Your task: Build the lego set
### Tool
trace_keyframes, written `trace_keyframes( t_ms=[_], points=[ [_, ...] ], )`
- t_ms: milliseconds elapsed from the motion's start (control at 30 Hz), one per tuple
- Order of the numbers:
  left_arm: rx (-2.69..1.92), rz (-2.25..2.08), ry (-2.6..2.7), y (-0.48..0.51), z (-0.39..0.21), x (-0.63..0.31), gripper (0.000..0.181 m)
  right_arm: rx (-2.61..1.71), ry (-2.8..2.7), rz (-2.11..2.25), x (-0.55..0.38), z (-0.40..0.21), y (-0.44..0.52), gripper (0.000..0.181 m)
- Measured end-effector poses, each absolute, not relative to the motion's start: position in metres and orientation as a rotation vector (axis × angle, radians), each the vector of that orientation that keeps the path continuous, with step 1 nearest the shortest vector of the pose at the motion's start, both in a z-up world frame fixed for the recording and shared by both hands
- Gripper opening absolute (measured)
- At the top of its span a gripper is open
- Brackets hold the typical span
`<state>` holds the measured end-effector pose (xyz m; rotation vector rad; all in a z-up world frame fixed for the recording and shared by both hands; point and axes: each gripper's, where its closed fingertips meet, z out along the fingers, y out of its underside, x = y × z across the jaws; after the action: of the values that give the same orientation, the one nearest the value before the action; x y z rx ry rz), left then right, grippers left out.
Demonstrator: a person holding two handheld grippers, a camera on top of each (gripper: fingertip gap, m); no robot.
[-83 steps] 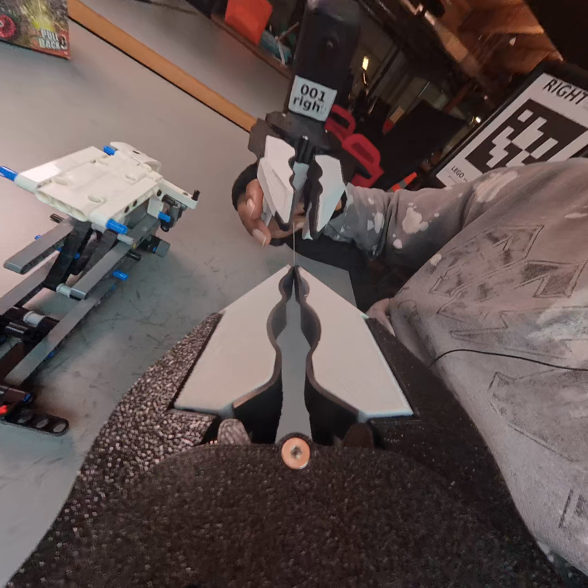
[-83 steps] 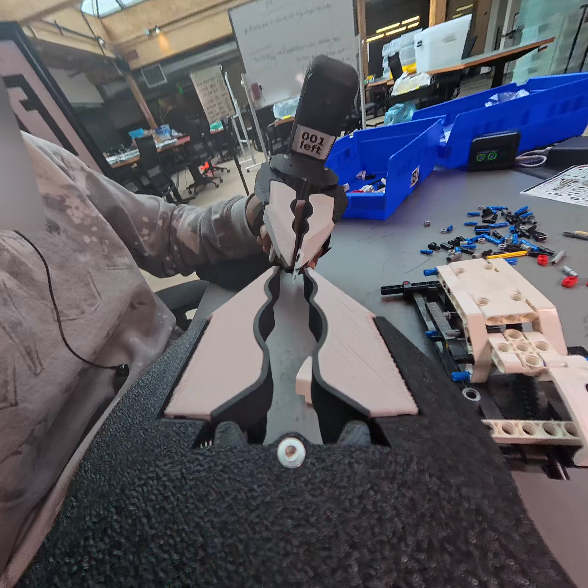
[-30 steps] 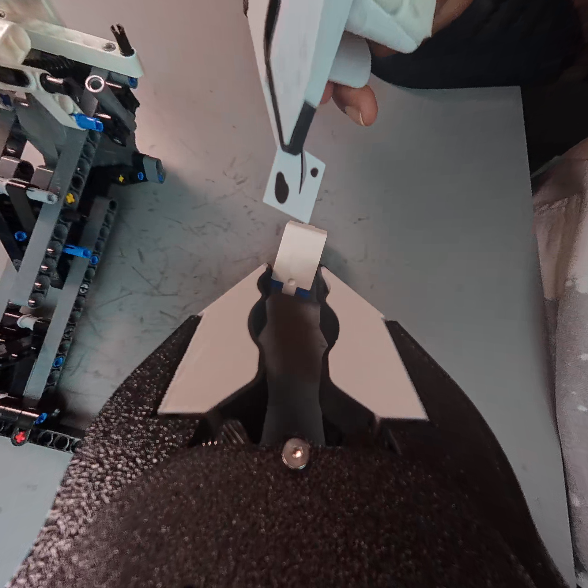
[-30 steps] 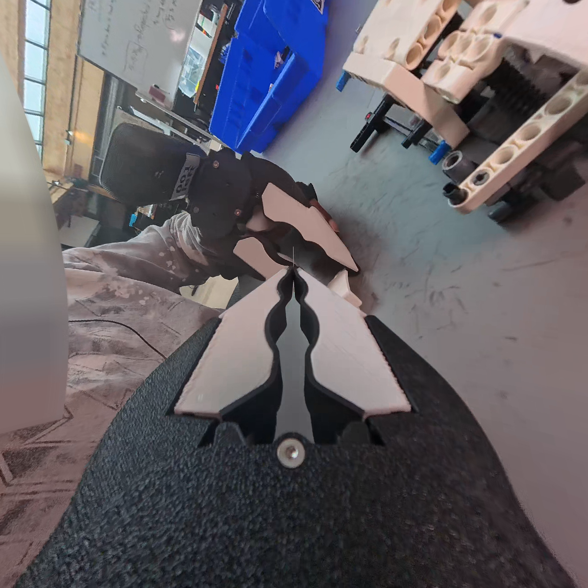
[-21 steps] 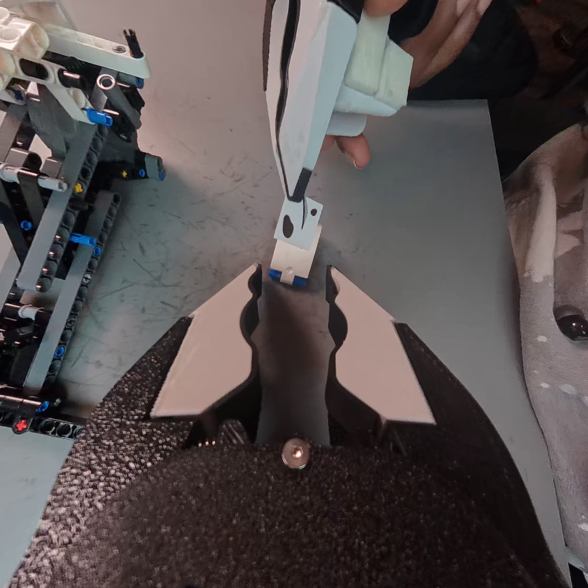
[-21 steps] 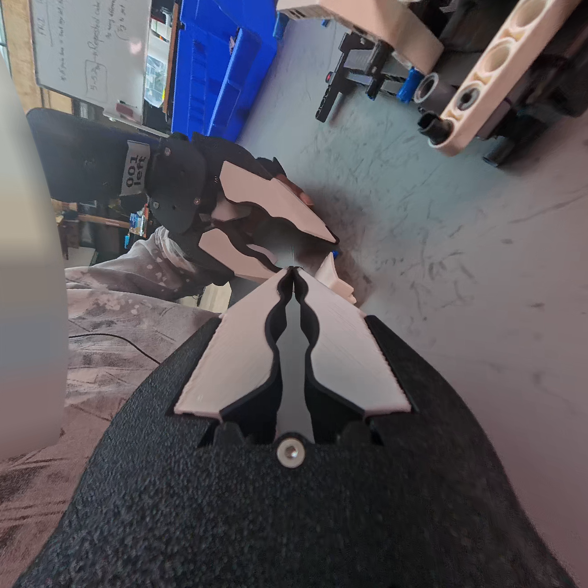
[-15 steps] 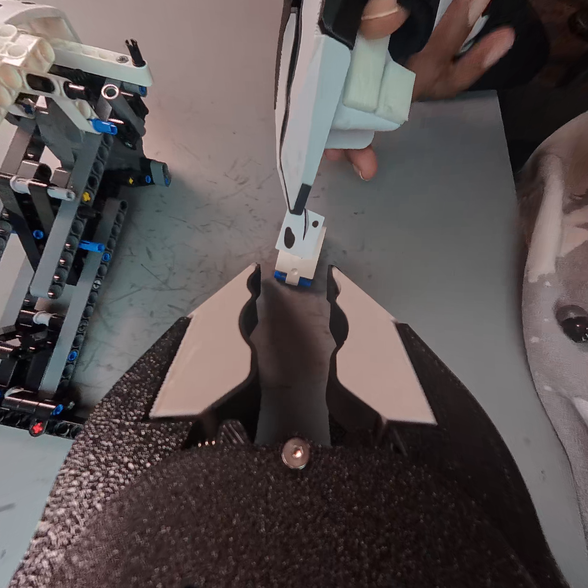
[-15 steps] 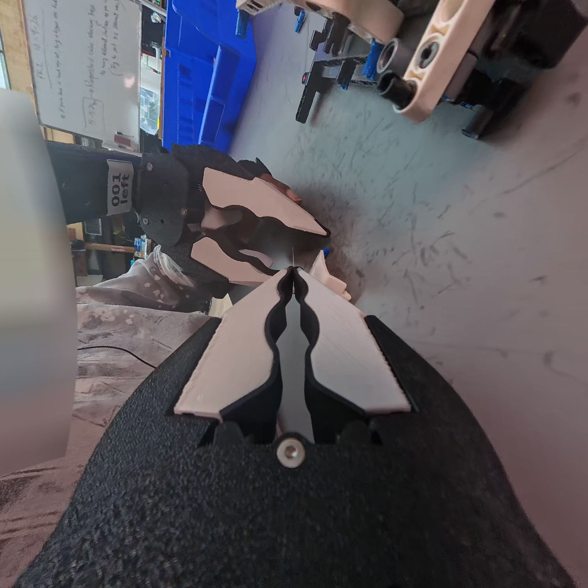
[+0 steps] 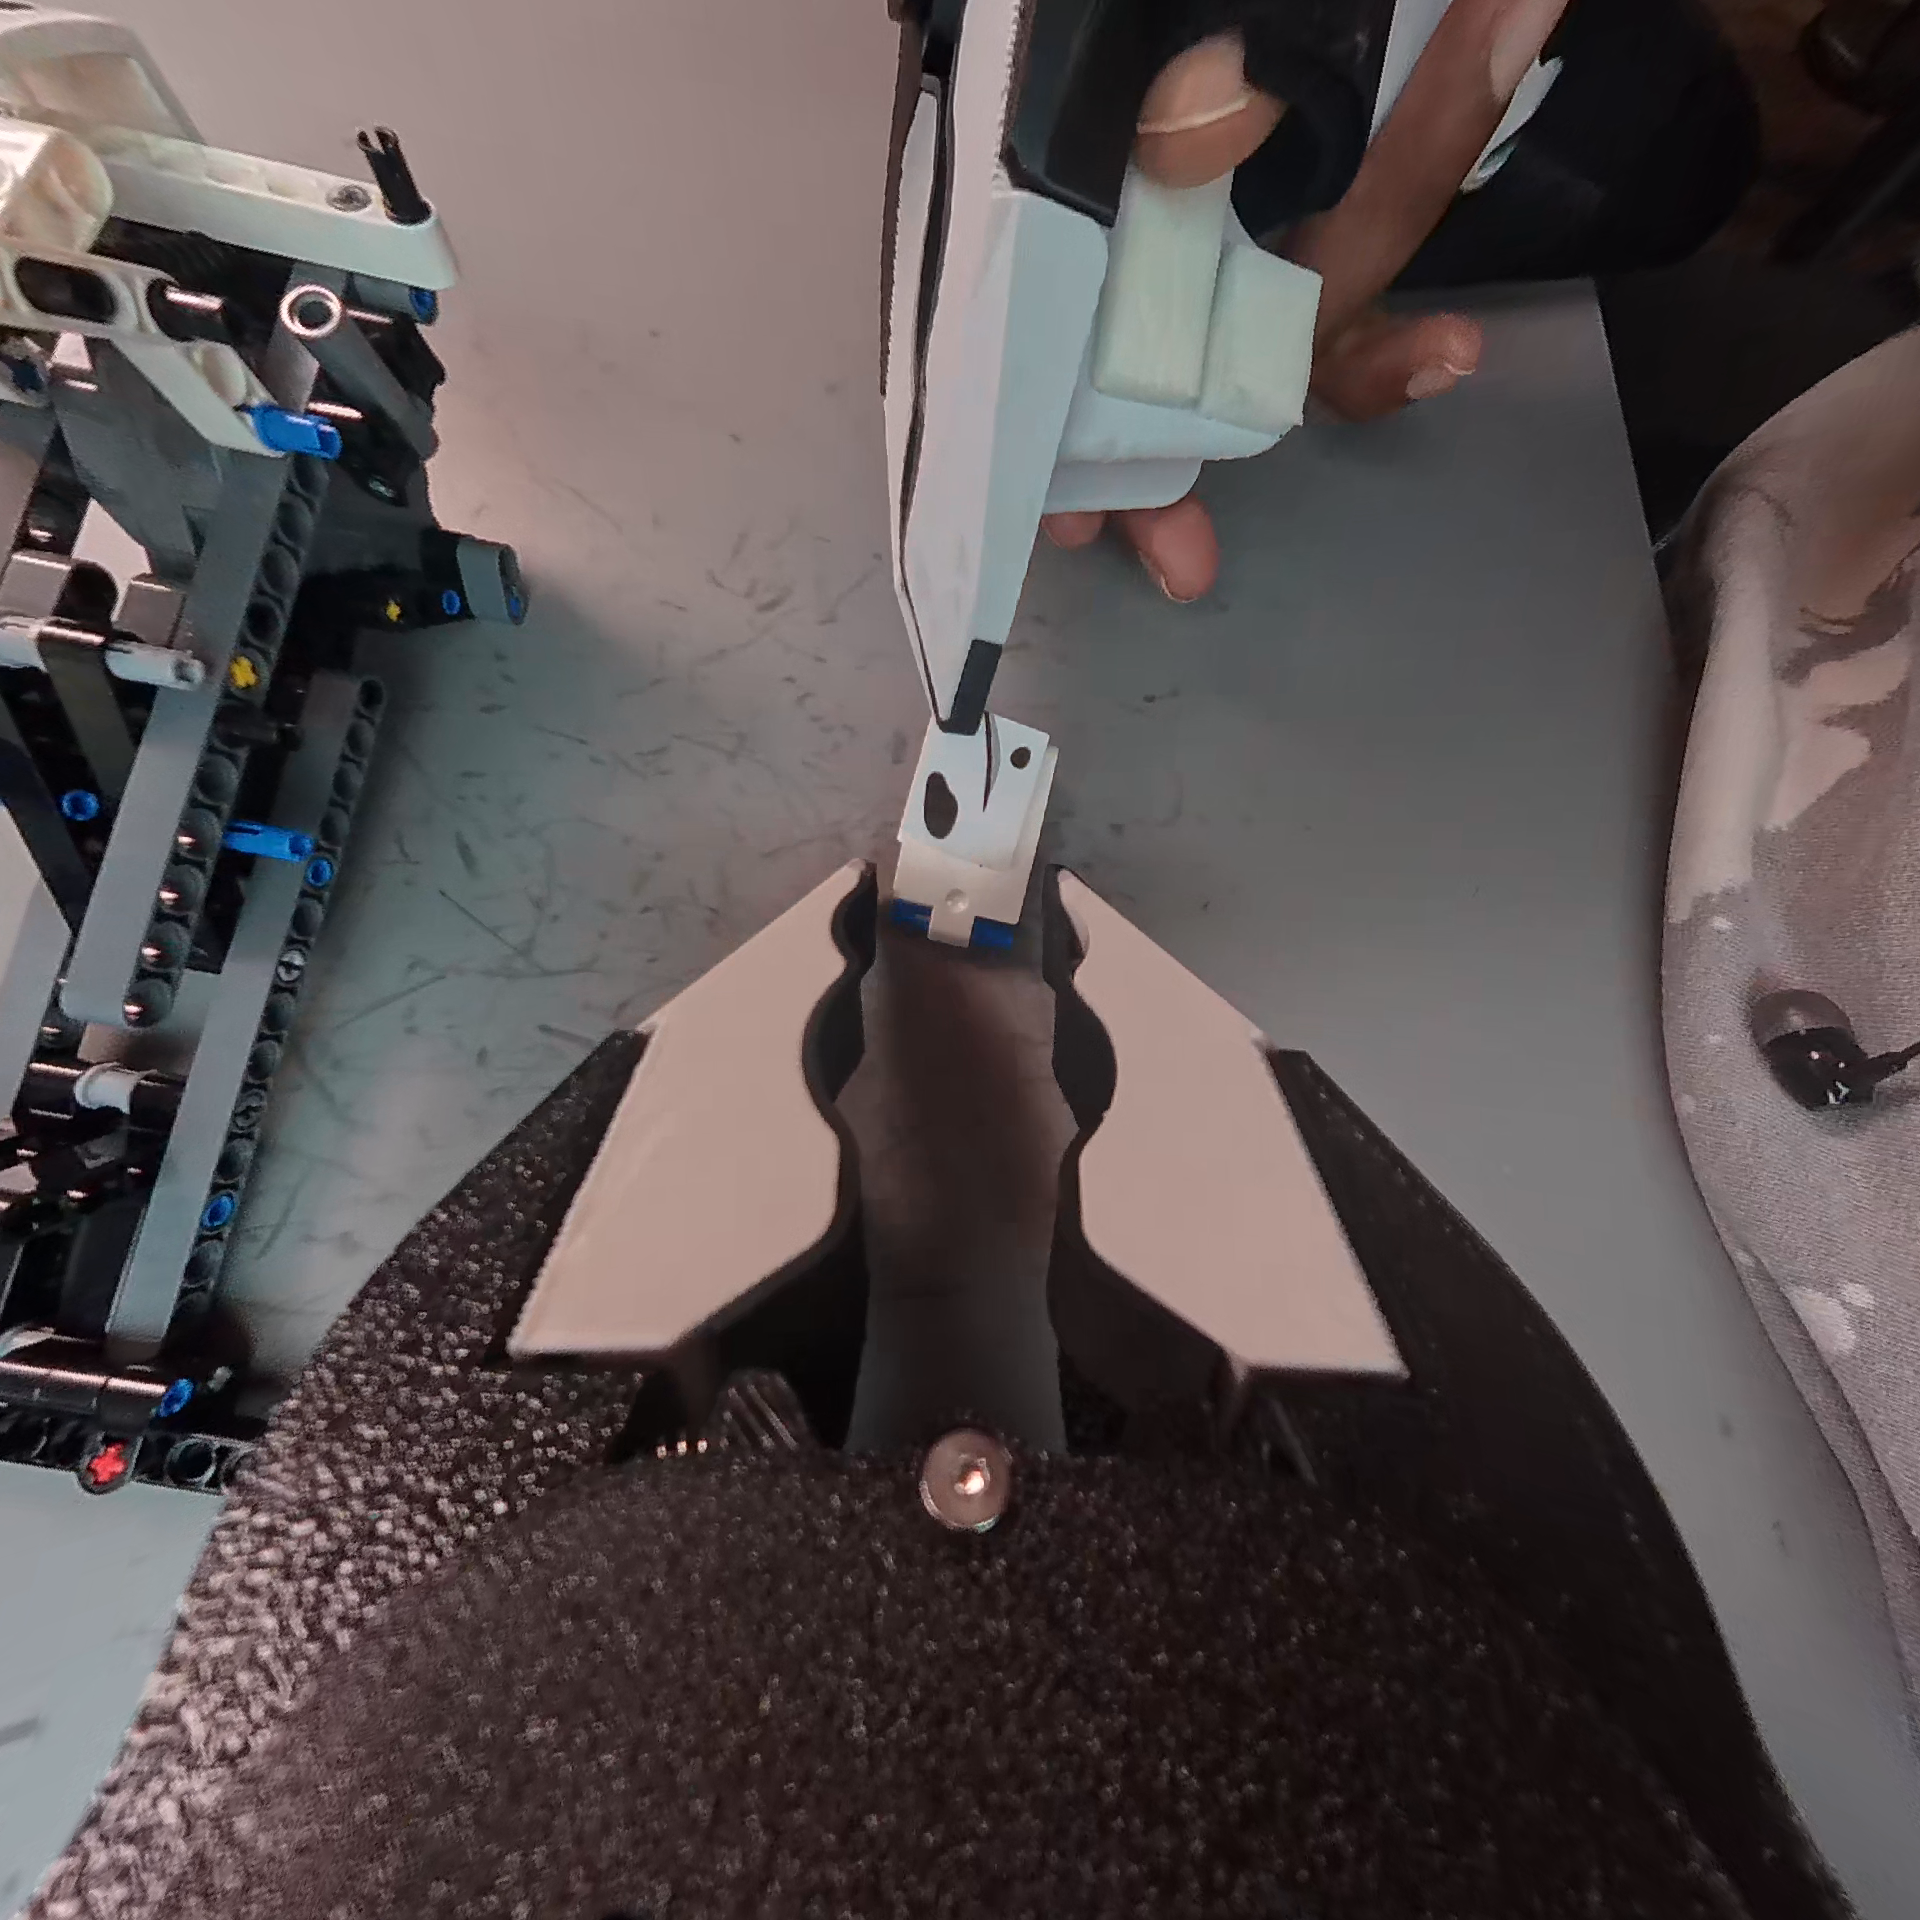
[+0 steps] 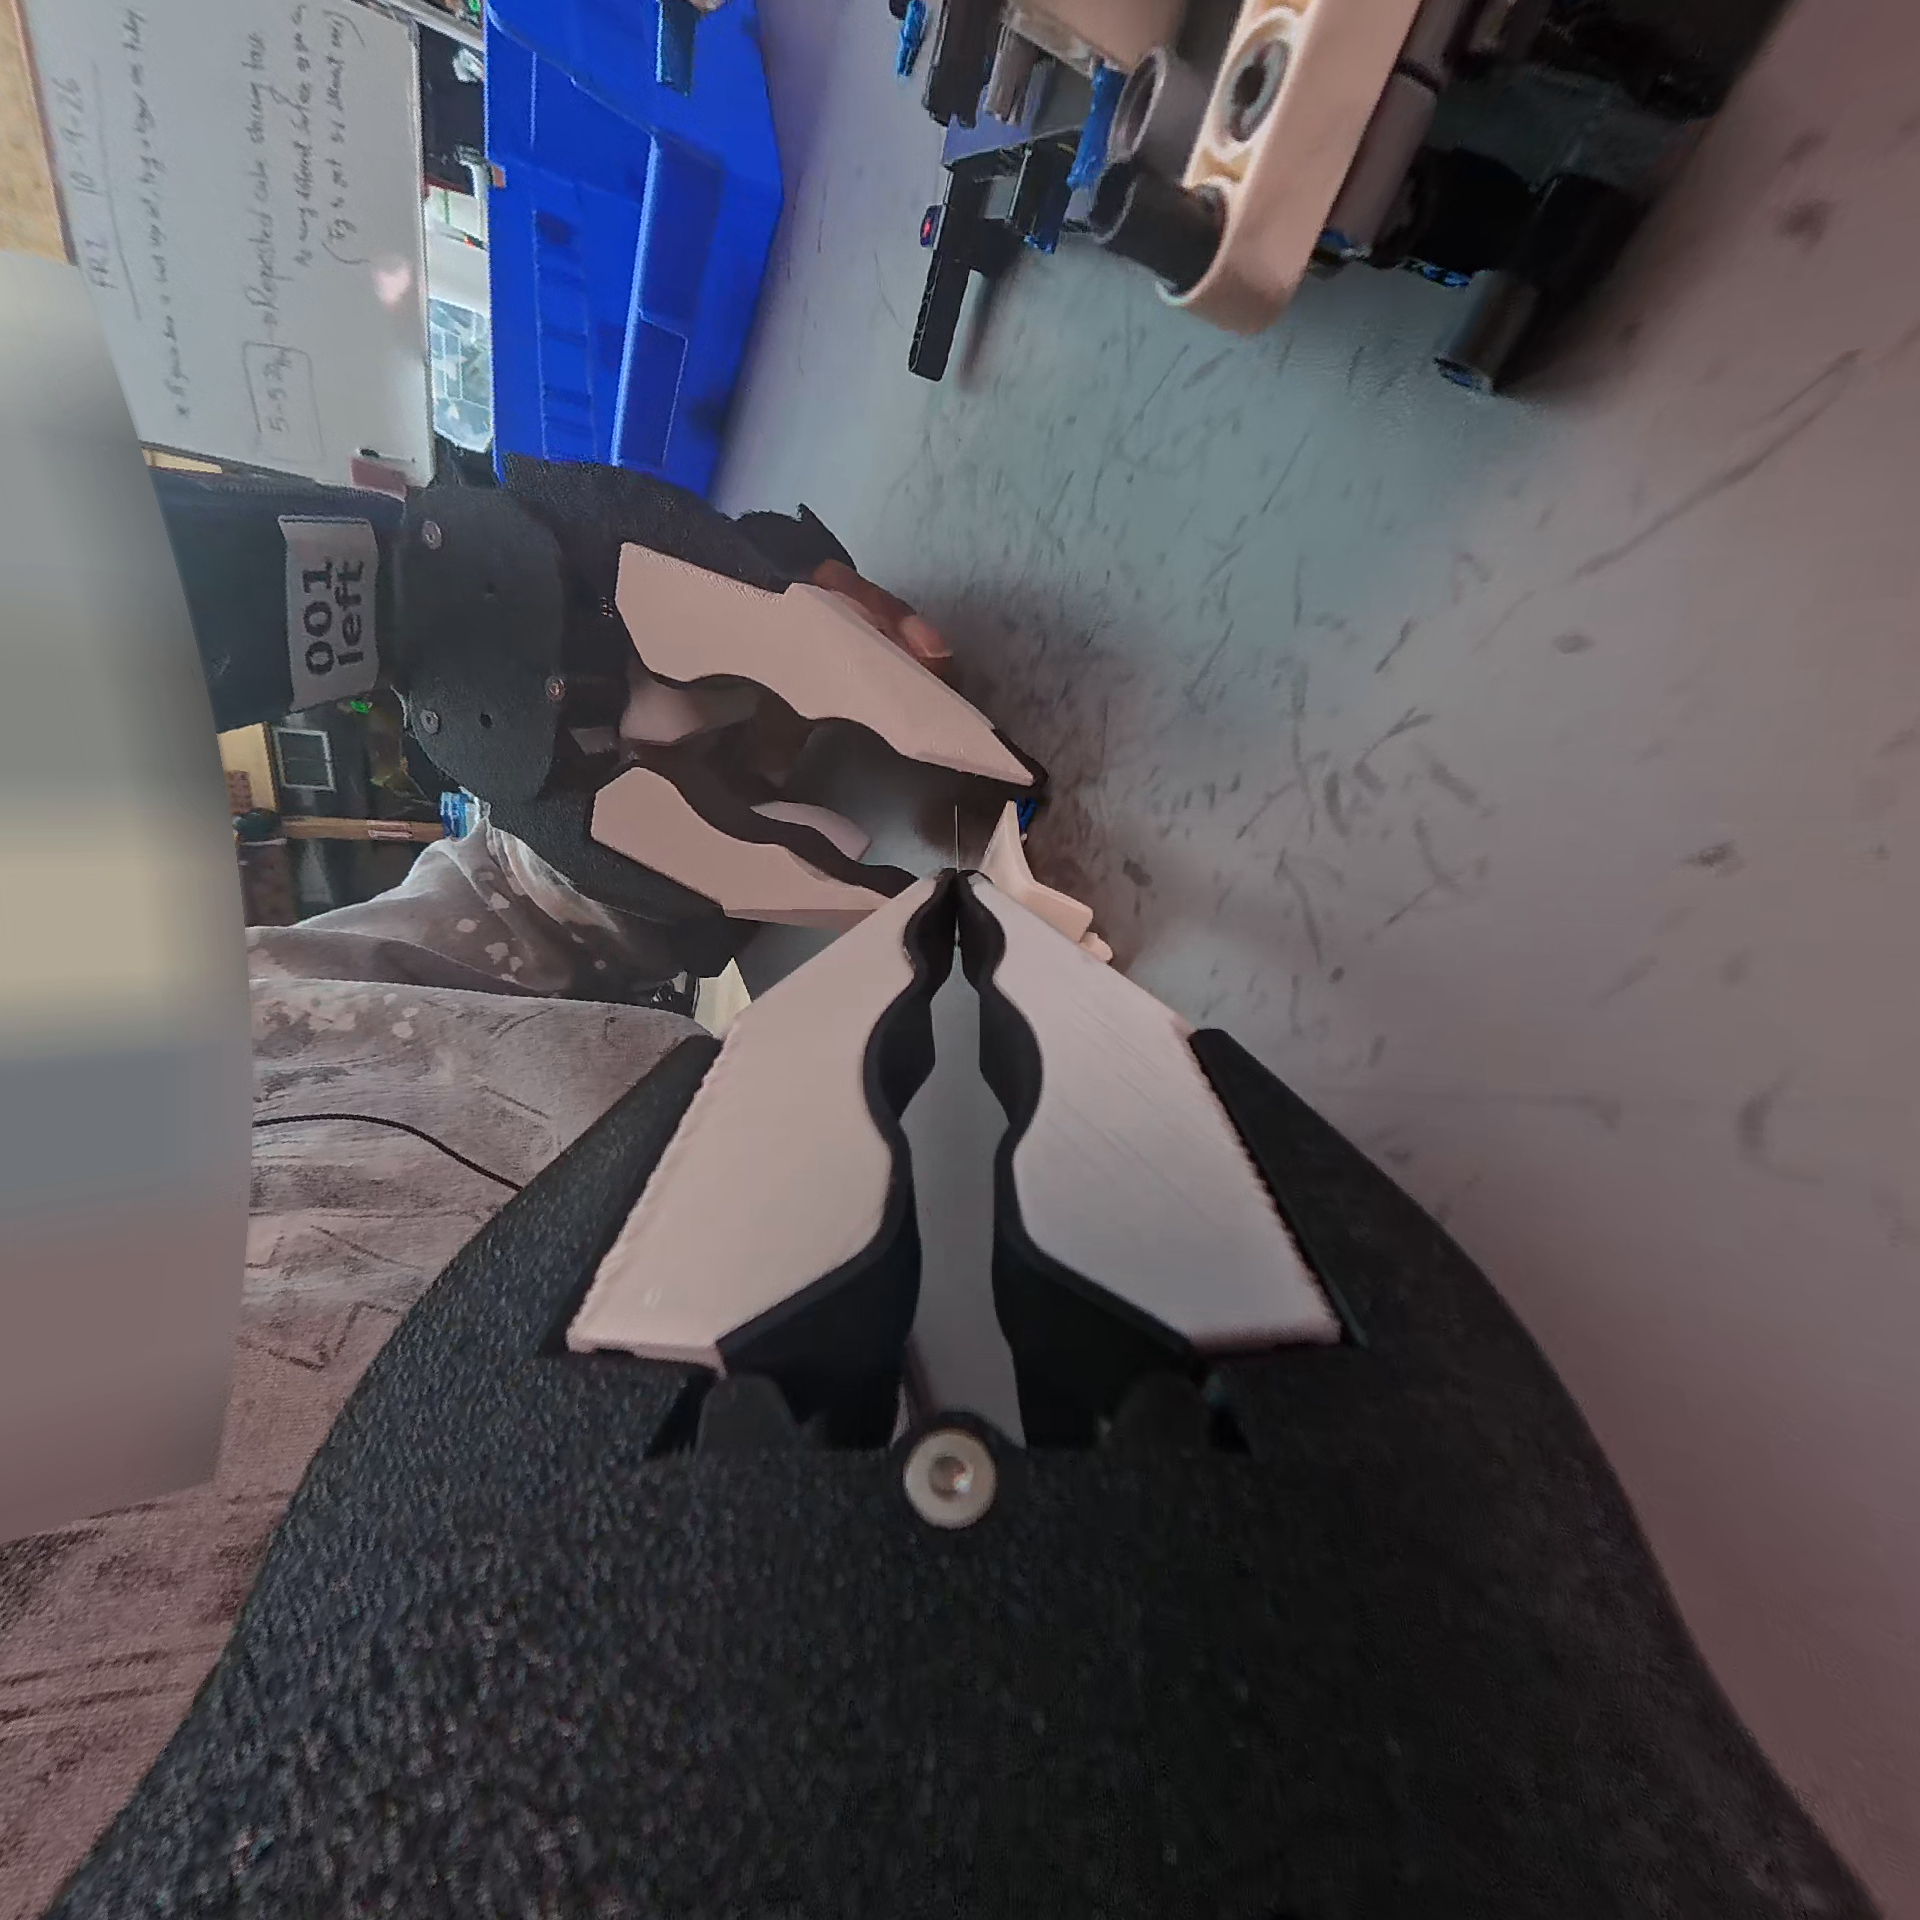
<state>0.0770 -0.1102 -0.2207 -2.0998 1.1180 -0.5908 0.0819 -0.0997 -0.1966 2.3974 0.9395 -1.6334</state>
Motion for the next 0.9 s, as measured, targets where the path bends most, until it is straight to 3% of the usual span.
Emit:
trace_keyframes(
  t_ms=[900],
  points=[
    [-2.094,-0.546,1.173,-0.1136,-0.2253,0.0773,0.024,2.358,1.004,-1.466,0.0822,-0.2002,-0.1053,0.0]
  ],
)
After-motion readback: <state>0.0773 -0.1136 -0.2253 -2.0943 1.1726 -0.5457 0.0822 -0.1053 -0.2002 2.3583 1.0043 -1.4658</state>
